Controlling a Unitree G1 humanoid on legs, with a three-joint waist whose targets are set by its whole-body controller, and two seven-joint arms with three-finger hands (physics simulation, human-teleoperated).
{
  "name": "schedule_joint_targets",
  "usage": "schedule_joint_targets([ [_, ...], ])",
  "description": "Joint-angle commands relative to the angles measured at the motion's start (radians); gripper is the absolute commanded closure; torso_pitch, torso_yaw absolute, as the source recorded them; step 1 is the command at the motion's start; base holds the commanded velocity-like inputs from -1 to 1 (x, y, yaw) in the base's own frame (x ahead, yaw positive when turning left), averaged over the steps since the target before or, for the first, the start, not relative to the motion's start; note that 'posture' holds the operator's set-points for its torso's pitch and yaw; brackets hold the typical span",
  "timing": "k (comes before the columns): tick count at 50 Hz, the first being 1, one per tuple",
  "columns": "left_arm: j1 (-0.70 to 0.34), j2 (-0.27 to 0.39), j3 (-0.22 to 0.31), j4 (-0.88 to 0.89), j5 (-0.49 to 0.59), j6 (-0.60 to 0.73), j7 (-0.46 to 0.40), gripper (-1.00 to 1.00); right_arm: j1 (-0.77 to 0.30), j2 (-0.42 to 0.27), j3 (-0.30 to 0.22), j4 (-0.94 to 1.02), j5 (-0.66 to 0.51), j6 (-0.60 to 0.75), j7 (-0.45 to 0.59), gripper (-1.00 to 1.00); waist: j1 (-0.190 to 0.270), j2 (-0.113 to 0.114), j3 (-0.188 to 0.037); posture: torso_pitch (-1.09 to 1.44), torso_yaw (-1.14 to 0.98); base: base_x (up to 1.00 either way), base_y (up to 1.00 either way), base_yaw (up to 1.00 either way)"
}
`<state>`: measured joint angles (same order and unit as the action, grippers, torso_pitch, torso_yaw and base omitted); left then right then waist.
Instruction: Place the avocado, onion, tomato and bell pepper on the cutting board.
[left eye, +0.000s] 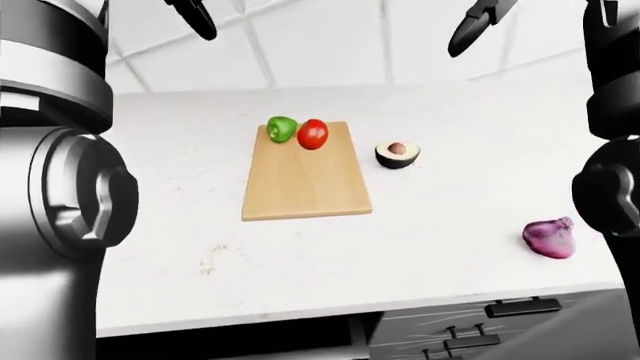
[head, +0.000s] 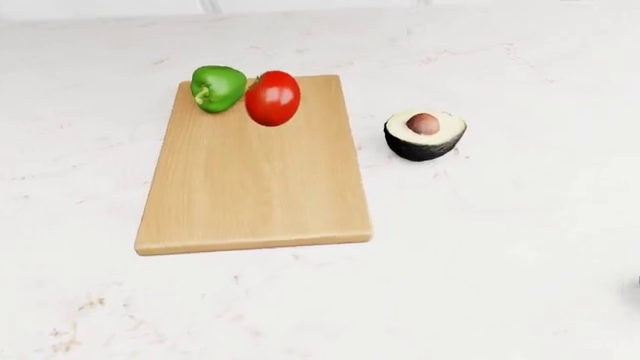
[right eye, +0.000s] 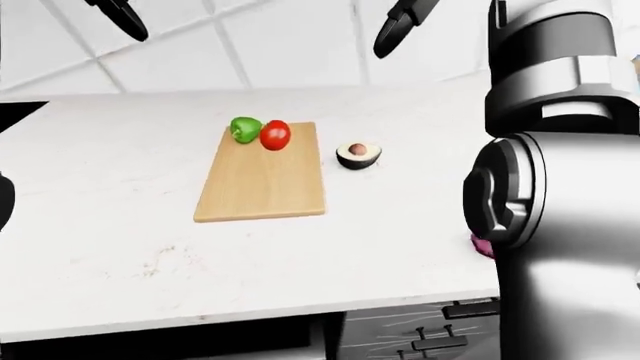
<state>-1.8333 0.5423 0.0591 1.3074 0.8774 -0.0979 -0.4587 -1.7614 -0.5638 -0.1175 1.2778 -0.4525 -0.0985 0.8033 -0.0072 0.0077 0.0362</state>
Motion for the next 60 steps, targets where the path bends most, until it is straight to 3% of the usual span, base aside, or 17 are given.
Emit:
schedule_joint_targets([
  [1, -0.029, 0.002, 0.001, -0.023, -0.003, -0.011, 0.013, -1.0, -0.034, -0.01, -0.006, -0.03, 0.011, -0.01, -0.012, -1.0, -0.002, 0.003, -0.017, 0.0, 0.0, 0.0, -0.34, 0.0],
  [3, -0.034, 0.001, 0.002, -0.023, -0.004, -0.009, 0.011, -1.0, -0.033, -0.011, -0.006, -0.03, 0.01, -0.013, -0.01, -1.0, 0.003, -0.04, -0.018, 0.0, 0.0, 0.0, -0.32, 0.0],
  [5, -0.033, 0.0, 0.002, -0.023, -0.003, -0.011, 0.012, -1.0, -0.032, -0.012, -0.006, -0.03, 0.011, -0.014, -0.009, -1.0, 0.003, -0.136, -0.041, 0.0, 0.0, 0.0, -0.34, 0.0],
  [6, -0.029, 0.0, 0.001, -0.023, -0.003, -0.013, 0.013, -1.0, -0.027, -0.012, -0.006, -0.032, 0.013, -0.015, 0.002, -1.0, 0.007, -0.067, -0.015, 0.0, 0.0, 0.0, -0.33, 0.0],
  [7, -0.028, 0.0, 0.001, -0.023, -0.002, -0.013, 0.013, -1.0, -0.026, -0.012, -0.006, -0.033, 0.014, -0.014, 0.002, -1.0, 0.009, -0.077, -0.021, 0.0, 0.0, 0.0, -0.34, 0.0],
  [18, -0.03, 0.005, 0.003, -0.025, -0.002, -0.01, 0.012, -1.0, -0.025, -0.011, -0.005, -0.035, 0.015, -0.015, 0.007, -1.0, 0.028, 0.013, -0.016, 0.0, 0.0, 0.0, -0.33, 0.0],
  [22, -0.031, 0.005, 0.003, -0.025, -0.002, -0.01, 0.011, -1.0, -0.025, -0.011, -0.005, -0.034, 0.015, -0.014, 0.005, -1.0, 0.019, 0.081, -0.03, 0.0, 0.0, 0.0, -0.33, 0.0],
  [23, -0.031, 0.006, 0.002, -0.025, -0.001, -0.011, 0.01, -1.0, -0.025, -0.011, -0.005, -0.034, 0.015, -0.014, 0.004, -1.0, 0.02, 0.051, -0.023, 0.0, 0.0, 0.0, -0.33, 0.0],
  [25, -0.03, 0.008, 0.004, -0.026, -0.002, -0.01, 0.009, -1.0, -0.026, -0.01, -0.005, -0.035, 0.016, -0.014, 0.003, -1.0, 0.006, 0.07, -0.034, 0.0, 0.0, 0.0, -0.33, 0.0],
  [29, -0.025, 0.01, 0.003, -0.027, -0.002, -0.012, 0.009, -1.0, -0.021, -0.011, -0.005, -0.039, 0.018, -0.015, 0.008, -1.0, -0.006, 0.045, -0.041, 0.0, 0.0, 0.0, -0.33, 0.0],
  [34, -0.029, 0.009, 0.003, -0.027, -0.002, -0.011, 0.008, -1.0, -0.021, -0.013, -0.004, -0.039, 0.018, -0.013, 0.008, -1.0, 0.004, -0.048, -0.019, 0.0, 0.0, 0.0, -0.33, 0.0],
  [36, -0.029, 0.008, 0.003, -0.027, -0.002, -0.012, 0.008, -1.0, -0.022, -0.014, -0.004, -0.038, 0.017, -0.015, 0.006, -1.0, 0.021, -0.087, -0.035, 0.0, 0.0, 0.0, -0.33, 0.0],
  [37, -0.029, 0.009, 0.003, -0.027, -0.002, -0.01, 0.009, -1.0, -0.019, -0.014, -0.002, -0.038, 0.013, -0.021, -0.007, -1.0, 0.008, -0.06, -0.022, 0.0, 0.0, 0.0, -0.23, 0.0],
  [47, -0.03, 0.011, 0.004, -0.027, -0.003, -0.009, 0.008, -1.0, -0.018, -0.011, -0.002, -0.037, 0.012, -0.019, -0.01, -1.0, 0.021, -0.018, -0.012, 0.0, 0.0, 0.0, -0.16, 0.0],
  [49, -0.031, 0.011, 0.004, -0.028, -0.003, -0.009, 0.008, -1.0, -0.017, -0.011, -0.002, -0.039, 0.011, -0.026, -0.013, -1.0, 0.009, -0.026, 0.016, 0.0, 0.0, 0.0, 0.0, 0.0],
  [56, -0.026, 0.014, 0.004, -0.027, -0.003, -0.009, 0.009, -1.0, -0.024, -0.017, 0.003, -0.04, 0.0, -0.045, -0.03, -1.0, -0.018, -0.024, 0.034, 0.0, 0.0, 0.0, 0.0, 0.0],
  [60, -0.026, 0.016, 0.005, -0.029, -0.004, -0.01, 0.007, -1.0, -0.019, -0.032, 0.041, -0.053, -0.051, -0.143, -0.04, -1.0, -0.039, 0.023, 0.033, 0.0, 0.0, 0.0, 0.0, 0.0],
])
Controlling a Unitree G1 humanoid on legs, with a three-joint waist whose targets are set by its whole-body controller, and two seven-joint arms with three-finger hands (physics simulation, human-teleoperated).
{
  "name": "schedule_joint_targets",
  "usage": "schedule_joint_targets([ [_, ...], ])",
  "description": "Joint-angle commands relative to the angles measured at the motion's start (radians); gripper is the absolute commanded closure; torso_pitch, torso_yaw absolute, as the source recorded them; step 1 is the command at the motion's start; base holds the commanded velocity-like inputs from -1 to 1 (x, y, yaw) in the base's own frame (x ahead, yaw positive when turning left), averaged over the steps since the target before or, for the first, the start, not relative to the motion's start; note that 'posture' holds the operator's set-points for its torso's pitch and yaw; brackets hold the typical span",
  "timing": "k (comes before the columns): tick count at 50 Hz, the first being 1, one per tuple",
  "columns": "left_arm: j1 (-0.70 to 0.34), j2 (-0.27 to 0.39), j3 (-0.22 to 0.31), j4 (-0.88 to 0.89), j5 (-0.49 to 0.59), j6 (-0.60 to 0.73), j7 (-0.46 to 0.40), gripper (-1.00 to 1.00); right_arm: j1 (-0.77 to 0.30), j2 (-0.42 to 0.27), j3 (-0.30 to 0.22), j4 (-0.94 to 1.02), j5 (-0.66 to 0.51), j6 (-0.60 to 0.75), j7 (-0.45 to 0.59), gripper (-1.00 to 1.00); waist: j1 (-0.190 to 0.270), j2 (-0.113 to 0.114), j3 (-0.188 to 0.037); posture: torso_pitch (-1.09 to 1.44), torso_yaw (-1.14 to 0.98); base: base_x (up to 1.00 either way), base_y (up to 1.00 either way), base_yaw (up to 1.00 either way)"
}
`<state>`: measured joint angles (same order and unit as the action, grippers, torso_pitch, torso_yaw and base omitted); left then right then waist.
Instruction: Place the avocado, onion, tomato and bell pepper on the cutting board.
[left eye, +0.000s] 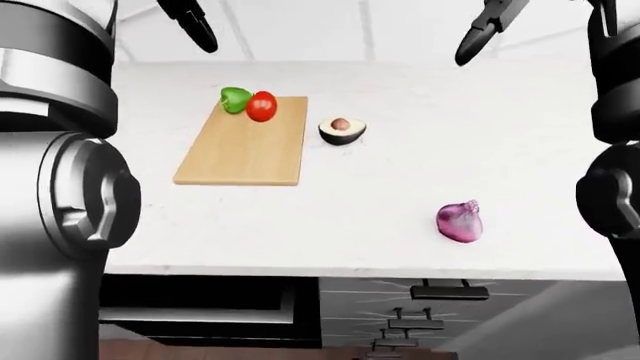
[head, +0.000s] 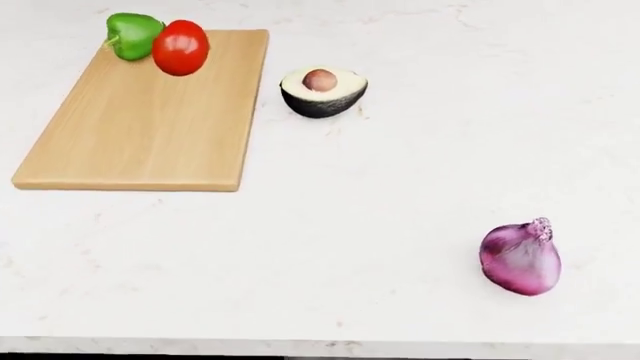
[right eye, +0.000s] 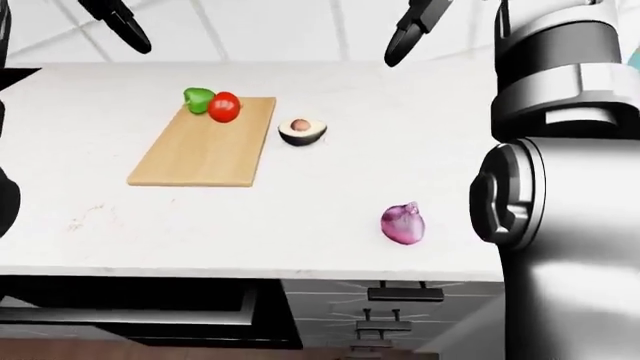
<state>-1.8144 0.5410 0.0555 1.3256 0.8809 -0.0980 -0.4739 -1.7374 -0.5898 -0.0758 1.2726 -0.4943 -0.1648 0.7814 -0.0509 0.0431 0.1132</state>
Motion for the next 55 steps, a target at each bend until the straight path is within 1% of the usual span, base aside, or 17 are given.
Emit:
schedule_joint_targets([
  [1, -0.044, 0.018, 0.009, -0.048, -0.008, -0.01, 0.021, -1.0, -0.032, -0.009, 0.01, -0.056, -0.026, -0.125, -0.029, -1.0, -0.002, 0.016, -0.054, 0.0, 0.0, 0.0, 0.0, 0.0],
  [2, -0.043, 0.019, 0.009, -0.048, -0.008, -0.011, 0.022, -1.0, -0.023, -0.013, 0.02, -0.06, -0.045, -0.161, -0.035, -1.0, -0.001, 0.001, -0.049, 0.0, 0.0, 0.0, 0.0, 0.0],
  [3, -0.041, 0.019, 0.008, -0.049, -0.008, -0.012, 0.021, -1.0, -0.02, -0.016, 0.022, -0.059, -0.057, -0.184, -0.041, -1.0, 0.002, -0.006, -0.049, 0.0, 0.0, 0.0, 0.0, 0.0],
  [5, -0.039, 0.021, 0.008, -0.048, -0.008, -0.012, 0.021, -1.0, 0.002, -0.032, 0.05, -0.059, -0.116, -0.25, -0.073, -1.0, 0.006, -0.015, -0.066, 0.0, 0.0, 0.0, 0.0, 0.0],
  [7, -0.039, 0.02, 0.009, -0.049, -0.009, -0.011, 0.02, -1.0, 0.011, -0.037, 0.046, -0.057, -0.137, -0.276, -0.076, -1.0, 0.015, -0.03, -0.075, 0.0, 0.0, 0.0, 0.0, 0.0],
  [9, -0.042, 0.02, 0.008, -0.05, -0.009, -0.011, 0.017, -1.0, 0.017, -0.037, 0.037, -0.06, -0.149, -0.284, -0.068, -1.0, 0.028, -0.055, -0.085, 0.0, 0.0, 0.0, 0.0, 0.0],
  [10, -0.042, 0.02, 0.008, -0.051, -0.009, -0.012, 0.016, -1.0, 0.03, -0.04, 0.039, -0.066, -0.159, -0.312, -0.066, -1.0, 0.033, -0.053, -0.081, 0.0, 0.0, 0.0, 0.0, 0.0],
  [11, -0.041, 0.02, 0.008, -0.051, -0.009, -0.013, 0.016, -1.0, 0.033, -0.039, 0.033, -0.067, -0.161, -0.318, -0.063, -1.0, 0.036, -0.057, -0.075, 0.0, 0.0, 0.0, 0.0, 0.0],
  [13, -0.04, 0.021, 0.007, -0.051, -0.008, -0.014, 0.016, -1.0, 0.038, -0.041, 0.025, -0.077, -0.163, -0.329, -0.037, -1.0, 0.041, -0.061, -0.075, 0.0, 0.0, 0.0, 0.0, 0.0],
  [17, -0.043, 0.021, 0.008, -0.051, -0.009, -0.012, 0.016, -1.0, 0.031, -0.04, 0.009, -0.093, -0.161, -0.327, 0.003, -1.0, 0.046, -0.063, -0.074, 0.0, 0.0, 0.0, 0.0, 0.0],
  [25, -0.041, 0.024, 0.008, -0.053, -0.011, -0.013, 0.016, -1.0, 0.046, -0.056, 0.001, -0.131, -0.166, -0.369, 0.053, -1.0, 0.047, -0.058, -0.074, 0.0, 0.0, 0.0, 0.0, 0.0],
  [30, -0.039, 0.023, 0.008, -0.054, -0.011, -0.013, 0.016, -1.0, 0.066, -0.071, -0.01, -0.186, -0.147, -0.389, 0.13, -1.0, 0.045, -0.056, -0.075, 0.0, 0.0, 0.0, 0.0, 0.0],
  [34, -0.049, 0.02, 0.006, -0.053, -0.011, -0.014, 0.011, -1.0, 0.102, -0.072, -0.019, -0.252, -0.126, -0.394, 0.191, -1.0, 0.043, -0.056, -0.074, 0.0, 0.0, 0.0, 0.0, 0.0],
  [41, -0.053, 0.015, 0.006, -0.056, -0.012, -0.019, 0.008, -1.0, 0.191, -0.074, -0.046, -0.441, -0.053, -0.349, 0.319, -1.0, 0.041, -0.058, -0.074, 0.0, 0.0, 0.0, 0.0, 0.0],
  [46, -0.05, 0.016, 0.006, -0.056, -0.013, -0.023, 0.008, -1.0, 0.288, -0.064, -0.064, -0.651, 0.023, -0.273, 0.441, -1.0, 0.04, -0.058, -0.073, 0.0, 0.0, 0.0, 0.0, 0.0],
  [51, -0.051, 0.017, 0.006, -0.056, -0.014, -0.025, 0.007, -1.0, 0.362, -0.067, -0.076, -0.817, 0.079, -0.203, 0.523, -1.0, 0.039, -0.059, -0.075, 0.0, 0.0, 0.0, 0.0, 0.0],
  [55, -0.047, 0.017, 0.006, -0.057, -0.015, -0.027, 0.007, -1.0, 0.415, -0.069, -0.083, -0.922, 0.108, -0.15, 0.562, -1.0, 0.039, -0.06, -0.075, 0.0, 0.0, 0.0, 0.0, 0.0],
])
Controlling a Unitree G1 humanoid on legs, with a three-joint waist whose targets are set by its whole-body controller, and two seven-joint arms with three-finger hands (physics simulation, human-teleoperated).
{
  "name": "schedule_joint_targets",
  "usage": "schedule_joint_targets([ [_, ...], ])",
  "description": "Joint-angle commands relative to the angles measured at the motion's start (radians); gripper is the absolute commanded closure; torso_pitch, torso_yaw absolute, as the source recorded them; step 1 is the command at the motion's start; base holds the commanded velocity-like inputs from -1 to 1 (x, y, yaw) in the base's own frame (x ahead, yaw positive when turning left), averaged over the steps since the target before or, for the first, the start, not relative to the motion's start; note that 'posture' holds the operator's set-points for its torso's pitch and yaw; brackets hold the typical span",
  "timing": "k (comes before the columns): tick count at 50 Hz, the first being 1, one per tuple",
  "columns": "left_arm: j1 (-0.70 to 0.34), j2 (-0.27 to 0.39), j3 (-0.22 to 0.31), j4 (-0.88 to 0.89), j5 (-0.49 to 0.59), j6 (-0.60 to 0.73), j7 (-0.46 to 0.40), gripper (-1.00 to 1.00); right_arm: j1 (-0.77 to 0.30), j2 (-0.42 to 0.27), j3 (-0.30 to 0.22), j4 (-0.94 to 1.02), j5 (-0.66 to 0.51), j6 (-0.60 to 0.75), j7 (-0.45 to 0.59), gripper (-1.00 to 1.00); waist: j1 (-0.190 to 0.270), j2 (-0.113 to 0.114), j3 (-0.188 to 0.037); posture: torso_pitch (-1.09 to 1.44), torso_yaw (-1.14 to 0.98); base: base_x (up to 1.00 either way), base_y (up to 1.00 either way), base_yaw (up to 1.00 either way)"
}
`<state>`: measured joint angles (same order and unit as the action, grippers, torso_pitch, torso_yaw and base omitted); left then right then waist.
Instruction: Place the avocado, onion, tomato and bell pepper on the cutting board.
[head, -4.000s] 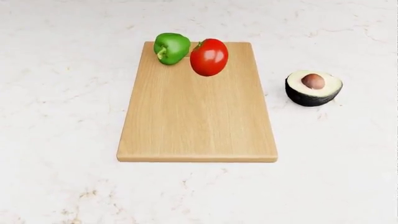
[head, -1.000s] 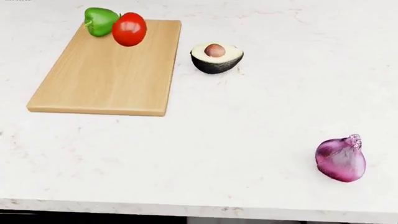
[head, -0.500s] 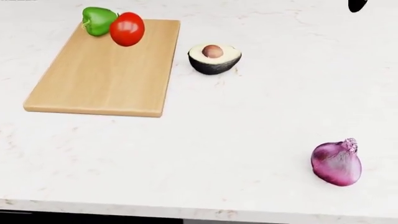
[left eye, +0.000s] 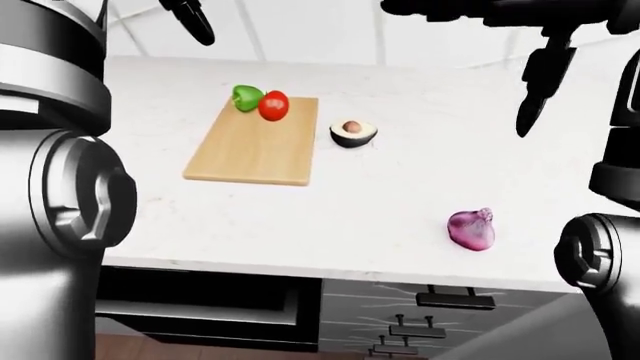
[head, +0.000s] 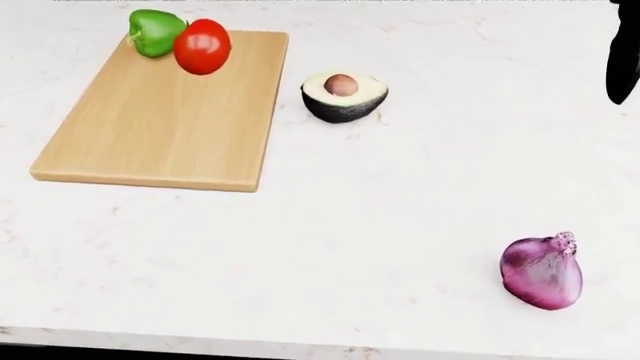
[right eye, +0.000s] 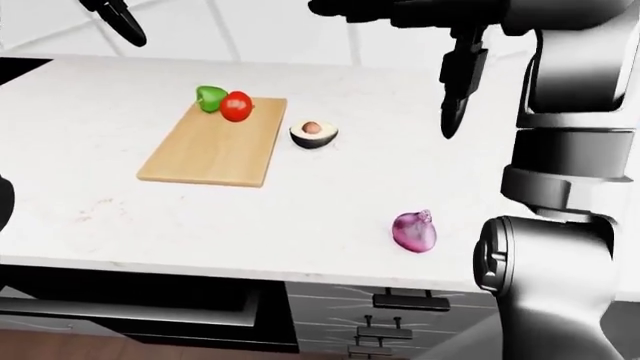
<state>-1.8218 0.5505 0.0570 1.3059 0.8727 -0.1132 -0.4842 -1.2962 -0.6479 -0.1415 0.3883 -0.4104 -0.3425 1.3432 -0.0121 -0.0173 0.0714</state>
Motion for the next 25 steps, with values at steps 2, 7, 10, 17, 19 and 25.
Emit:
schedule_joint_targets([
  [2, -0.042, 0.007, 0.005, -0.038, -0.007, -0.01, 0.017, -1.0, 0.0, -0.009, -0.018, -0.095, 0.038, 0.056, 0.024, -1.0, 0.0, 0.001, -0.034, 0.0, 0.0, 0.0, 0.0, 0.0],
  [7, -0.043, 0.009, 0.005, -0.037, -0.007, -0.01, 0.017, -1.0, 0.07, -0.003, -0.028, -0.241, 0.073, 0.134, 0.073, -1.0, 0.0, 0.0, -0.034, 0.0, 0.0, 0.0, 0.0, 0.0],
  [10, -0.04, 0.009, 0.005, -0.038, -0.008, -0.01, 0.016, -1.0, 0.13, 0.004, -0.034, -0.329, 0.091, 0.156, 0.087, -1.0, 0.0, 0.0, -0.034, 0.0, 0.0, 0.0, 0.0, 0.0],
  [17, -0.036, 0.01, 0.005, -0.039, -0.009, -0.012, 0.016, -1.0, 0.218, 0.016, -0.041, -0.45, 0.112, 0.18, 0.1, -1.0, -0.001, 0.001, -0.036, 0.0, 0.0, 0.0, 0.0, 0.0],
  [19, -0.036, 0.012, 0.005, -0.04, -0.009, -0.01, 0.015, -1.0, 0.241, 0.016, -0.046, -0.482, 0.118, 0.191, 0.107, -1.0, -0.001, 0.002, -0.036, 0.0, 0.0, 0.0, 0.0, 0.0],
  [25, -0.035, 0.011, 0.004, -0.04, -0.01, -0.01, 0.013, -1.0, 0.301, 0.011, -0.058, -0.571, 0.135, 0.239, 0.139, -1.0, -0.001, 0.002, -0.038, 0.0, 0.0, 0.0, 0.0, 0.0],
])
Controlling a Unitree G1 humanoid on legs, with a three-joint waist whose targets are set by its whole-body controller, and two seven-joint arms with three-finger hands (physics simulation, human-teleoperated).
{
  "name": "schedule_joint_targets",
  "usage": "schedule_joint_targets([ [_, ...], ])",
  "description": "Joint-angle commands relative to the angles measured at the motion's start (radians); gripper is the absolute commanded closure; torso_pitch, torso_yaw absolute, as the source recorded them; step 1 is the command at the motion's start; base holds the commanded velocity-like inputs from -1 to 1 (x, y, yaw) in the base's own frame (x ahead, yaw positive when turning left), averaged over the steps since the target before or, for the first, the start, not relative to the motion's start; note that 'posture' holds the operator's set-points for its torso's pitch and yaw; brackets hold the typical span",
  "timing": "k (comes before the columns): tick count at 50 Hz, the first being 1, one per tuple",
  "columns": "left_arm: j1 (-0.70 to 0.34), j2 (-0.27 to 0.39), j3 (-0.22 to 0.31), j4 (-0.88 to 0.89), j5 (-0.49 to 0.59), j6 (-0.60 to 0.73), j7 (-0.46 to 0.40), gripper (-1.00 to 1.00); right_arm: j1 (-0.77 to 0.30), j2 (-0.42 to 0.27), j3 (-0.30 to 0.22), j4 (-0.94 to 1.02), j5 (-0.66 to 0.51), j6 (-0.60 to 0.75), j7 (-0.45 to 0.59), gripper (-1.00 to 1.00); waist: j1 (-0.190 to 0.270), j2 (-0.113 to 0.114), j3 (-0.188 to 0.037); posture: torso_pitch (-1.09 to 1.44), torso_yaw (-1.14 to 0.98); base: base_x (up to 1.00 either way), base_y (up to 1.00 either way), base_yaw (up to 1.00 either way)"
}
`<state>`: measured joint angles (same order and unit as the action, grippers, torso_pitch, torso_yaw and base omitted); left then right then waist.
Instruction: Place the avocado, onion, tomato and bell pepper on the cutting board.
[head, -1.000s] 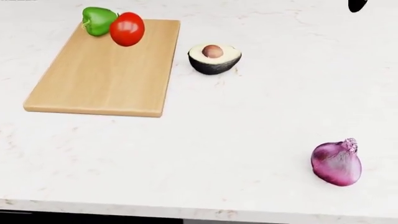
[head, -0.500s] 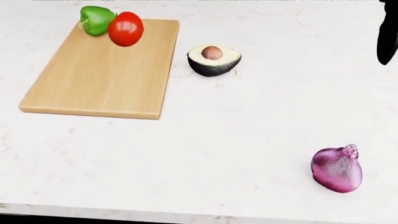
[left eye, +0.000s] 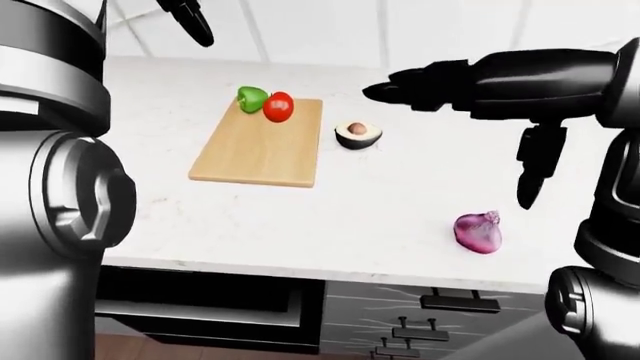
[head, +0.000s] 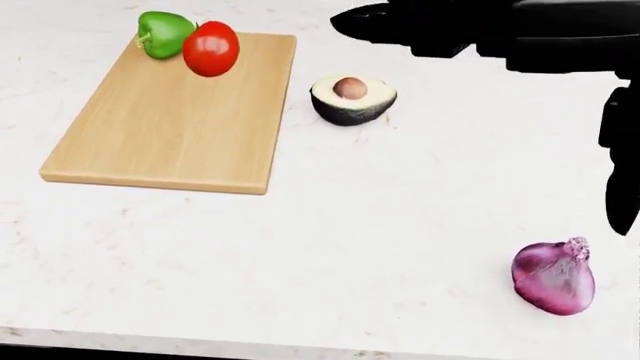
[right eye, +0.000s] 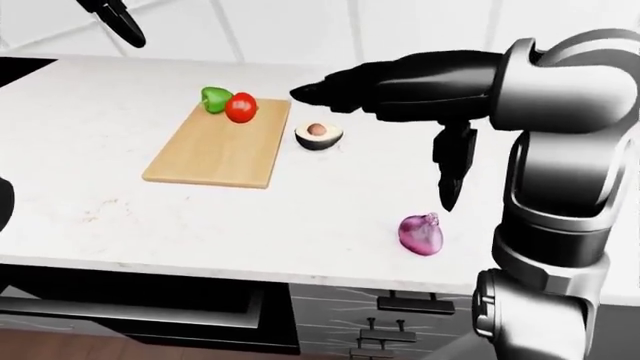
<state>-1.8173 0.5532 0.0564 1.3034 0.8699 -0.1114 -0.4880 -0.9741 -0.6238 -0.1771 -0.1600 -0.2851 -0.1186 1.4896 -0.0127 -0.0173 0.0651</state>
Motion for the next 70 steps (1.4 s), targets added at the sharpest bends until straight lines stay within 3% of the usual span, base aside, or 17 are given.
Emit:
schedule_joint_targets([
  [1, -0.04, 0.009, 0.005, -0.038, -0.007, -0.012, 0.016, -1.0, -0.014, -0.015, -0.024, -0.032, 0.011, 0.022, -0.003, -1.0, -0.001, 0.001, -0.031, 0.0, 0.0, 0.0, 0.0, 0.0],
  [8, -0.037, 0.01, 0.006, -0.038, -0.008, -0.012, 0.018, -1.0, 0.036, -0.046, -0.05, -0.091, 0.025, 0.048, 0.03, -1.0, -0.002, 0.0, -0.033, 0.0, 0.0, 0.0, 0.0, 0.0],
  [14, -0.036, 0.012, 0.005, -0.039, -0.007, -0.012, 0.017, -1.0, 0.137, -0.069, -0.108, -0.209, 0.039, 0.174, 0.048, -1.0, 0.001, -0.004, -0.034, 0.0, 0.0, 0.0, 0.0, 0.0],
  [18, -0.04, 0.011, 0.005, -0.039, -0.006, -0.01, 0.015, -1.0, 0.182, -0.08, -0.135, -0.26, 0.048, 0.233, 0.019, -1.0, 0.003, -0.008, -0.035, 0.0, 0.0, 0.0, 0.0, 0.0],
  [29, -0.034, 0.013, 0.006, -0.042, -0.008, -0.012, 0.014, -1.0, 0.27, -0.076, -0.145, -0.308, 0.051, 0.21, -0.062, -1.0, 0.003, -0.01, -0.037, 0.0, 0.0, 0.0, 0.0, 0.0],
  [41, -0.034, 0.013, 0.005, -0.043, -0.008, -0.015, 0.012, -1.0, 0.302, -0.078, -0.158, -0.273, -0.006, 0.019, -0.182, -1.0, 0.002, -0.012, -0.04, 0.0, 0.0, 0.0, 0.0, 0.0],
  [44, -0.033, 0.014, 0.005, -0.043, -0.008, -0.015, 0.011, -1.0, 0.304, -0.08, -0.159, -0.29, -0.004, 0.024, -0.183, -1.0, 0.002, -0.011, -0.04, 0.0, 0.0, 0.0, 0.0, 0.0],
  [49, -0.032, 0.013, 0.005, -0.044, -0.009, -0.016, 0.01, -1.0, 0.312, -0.096, -0.166, -0.257, -0.003, -0.143, -0.227, -1.0, 0.001, -0.01, -0.04, 0.0, 0.0, 0.0, 0.0, 0.0],
  [60, -0.031, 0.012, 0.005, -0.045, -0.01, -0.016, 0.01, -1.0, 0.408, -0.071, -0.184, -0.349, 0.037, -0.117, -0.162, -1.0, 0.0, -0.015, -0.042, 0.0, 0.0, 0.0, 0.0, 0.0],
  [70, -0.029, 0.01, 0.005, -0.044, -0.011, -0.017, 0.009, -1.0, 0.353, -0.116, -0.161, -0.358, 0.101, -0.092, -0.006, -1.0, -0.004, -0.014, -0.041, 0.0, 0.0, 0.0, 0.0, 0.0],
])
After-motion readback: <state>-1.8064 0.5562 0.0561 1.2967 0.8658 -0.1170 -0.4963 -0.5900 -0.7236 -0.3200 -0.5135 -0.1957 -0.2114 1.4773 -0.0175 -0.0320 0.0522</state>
